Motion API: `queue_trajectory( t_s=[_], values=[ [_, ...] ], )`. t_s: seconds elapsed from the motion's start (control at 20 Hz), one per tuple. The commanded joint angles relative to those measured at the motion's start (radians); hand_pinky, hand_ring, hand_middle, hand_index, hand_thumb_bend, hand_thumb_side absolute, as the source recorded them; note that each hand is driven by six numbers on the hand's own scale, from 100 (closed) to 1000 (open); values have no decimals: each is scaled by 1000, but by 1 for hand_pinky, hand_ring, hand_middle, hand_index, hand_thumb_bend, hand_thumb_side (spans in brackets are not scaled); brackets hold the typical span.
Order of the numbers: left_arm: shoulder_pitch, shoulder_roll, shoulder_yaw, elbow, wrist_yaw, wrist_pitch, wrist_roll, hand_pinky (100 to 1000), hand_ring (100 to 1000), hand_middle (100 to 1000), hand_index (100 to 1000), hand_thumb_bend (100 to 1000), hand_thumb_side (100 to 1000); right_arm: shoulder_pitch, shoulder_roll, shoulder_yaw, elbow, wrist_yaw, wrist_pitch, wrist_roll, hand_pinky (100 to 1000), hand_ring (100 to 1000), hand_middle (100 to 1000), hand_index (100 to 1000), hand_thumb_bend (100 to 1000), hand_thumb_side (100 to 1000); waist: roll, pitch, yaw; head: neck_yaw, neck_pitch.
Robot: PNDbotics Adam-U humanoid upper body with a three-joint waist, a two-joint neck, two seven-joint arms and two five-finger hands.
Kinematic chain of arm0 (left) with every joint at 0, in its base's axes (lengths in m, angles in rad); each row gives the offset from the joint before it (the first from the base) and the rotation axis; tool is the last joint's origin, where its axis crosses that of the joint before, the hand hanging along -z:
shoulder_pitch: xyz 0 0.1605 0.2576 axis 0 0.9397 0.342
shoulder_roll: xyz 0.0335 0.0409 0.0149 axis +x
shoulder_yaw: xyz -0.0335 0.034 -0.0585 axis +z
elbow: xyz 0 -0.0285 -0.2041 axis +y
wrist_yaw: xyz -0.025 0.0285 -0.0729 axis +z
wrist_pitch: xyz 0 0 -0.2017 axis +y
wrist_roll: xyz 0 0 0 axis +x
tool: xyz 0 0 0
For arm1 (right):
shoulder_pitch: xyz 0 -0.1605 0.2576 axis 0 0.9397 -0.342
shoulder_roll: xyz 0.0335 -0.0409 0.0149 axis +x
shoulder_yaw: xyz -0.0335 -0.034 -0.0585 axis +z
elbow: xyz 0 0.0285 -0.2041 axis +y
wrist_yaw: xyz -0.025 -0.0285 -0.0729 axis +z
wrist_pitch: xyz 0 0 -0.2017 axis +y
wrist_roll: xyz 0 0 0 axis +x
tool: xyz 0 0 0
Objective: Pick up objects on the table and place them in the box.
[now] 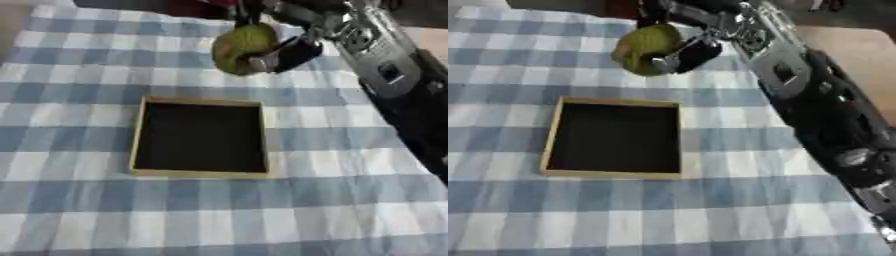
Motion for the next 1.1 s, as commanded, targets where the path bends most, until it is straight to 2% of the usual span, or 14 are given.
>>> queue_trajectory(
  t_s=[0.05, 0.25, 0.6, 0.7, 0.75, 0.85, 0.95, 1.1],
  values=[
    [-12, 15, 2, -20, 3, -1, -1, 637, 520, 703, 820, 100, 537, -1, 50, 21, 0, 37, -12, 48, 474, 569, 502, 517, 100, 100, 6, -16, -1, 3, -3],
    [-13, 14, 2, -20, 3, -1, -1, 637, 520, 703, 820, 100, 537, 31, 92, 18, 22, 100, -47, 98, 467, 582, 504, 520, 100, 100, 6, -15, -2, 3, -2],
    [-14, 13, 2, -20, 3, -1, 0, 637, 519, 703, 820, 100, 537, 84, 137, 21, 67, 216, -65, 62, 526, 602, 518, 535, 100, 100, 7, -12, -1, 1, -2],
    [-14, 13, 2, -20, 3, -1, 0, 637, 519, 703, 820, 100, 537, 89, 143, 21, 75, 241, -66, 51, 599, 651, 576, 596, 171, 100, 7, -11, -1, 1, -2],
    [-14, 13, 3, -20, 3, 0, 0, 637, 518, 703, 820, 100, 538, 90, 144, 20, 77, 251, -67, 44, 642, 694, 633, 662, 245, 100, 7, -11, -1, 2, -1],
    [-14, 13, 3, -20, 2, 0, 0, 637, 518, 703, 820, 100, 538, 90, 143, 16, 78, 265, -66, 29, 685, 752, 708, 746, 307, 100, 6, -11, -2, 2, 0],
    [-14, 13, 3, -20, 2, 0, 0, 637, 518, 703, 820, 100, 538, 89, 140, 9, 74, 271, -64, 15, 730, 802, 765, 807, 363, 100, 6, -12, -3, 4, -1],
    [-13, 13, 4, -20, 1, 1, 1, 637, 518, 703, 820, 100, 538, 86, 130, -4, 56, 269, -75, -10, 772, 845, 810, 852, 449, 100, 6, -13, -5, 6, -1]
  ],
)
